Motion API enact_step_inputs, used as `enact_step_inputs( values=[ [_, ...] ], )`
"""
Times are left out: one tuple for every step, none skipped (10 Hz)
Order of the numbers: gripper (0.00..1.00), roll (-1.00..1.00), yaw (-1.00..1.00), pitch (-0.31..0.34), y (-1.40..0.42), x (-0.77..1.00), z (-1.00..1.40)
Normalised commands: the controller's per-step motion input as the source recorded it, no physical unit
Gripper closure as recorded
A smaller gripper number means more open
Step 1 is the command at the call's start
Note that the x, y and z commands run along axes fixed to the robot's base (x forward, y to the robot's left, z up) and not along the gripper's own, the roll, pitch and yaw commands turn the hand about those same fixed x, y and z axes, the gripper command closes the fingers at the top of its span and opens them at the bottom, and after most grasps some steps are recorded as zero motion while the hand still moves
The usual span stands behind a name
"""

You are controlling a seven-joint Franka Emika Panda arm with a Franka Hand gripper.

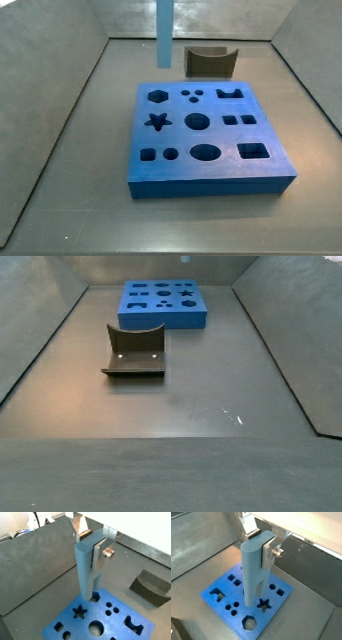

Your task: Insert the square-circle object.

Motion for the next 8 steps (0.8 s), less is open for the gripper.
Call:
enact_step_inputs(
  values=[
    [1.00, 0.00, -0.73, -0.113, -0.40, -0.05, -0.58],
    [1.00, 0.00, -0.73, -0.116, -0.40, -0.05, -0.58],
    [1.00, 0.00, -0.72, -0.120, -0.41, -0.05, -0.58],
    [1.00, 0.00, -0.72, -0.120, -0.41, -0.05, -0.58],
    [1.00, 0.00, -0.73, -0.123, -0.40, -0.05, -0.58],
    [1.00, 0.00, -0.89, -0.031, -0.29, 0.00, -0.23],
    [1.00, 0.00, -0.92, -0.017, -0.28, 0.00, -0.20],
    [1.00, 0.00, -0.92, -0.016, -0.28, 0.00, -0.20]
  ],
)
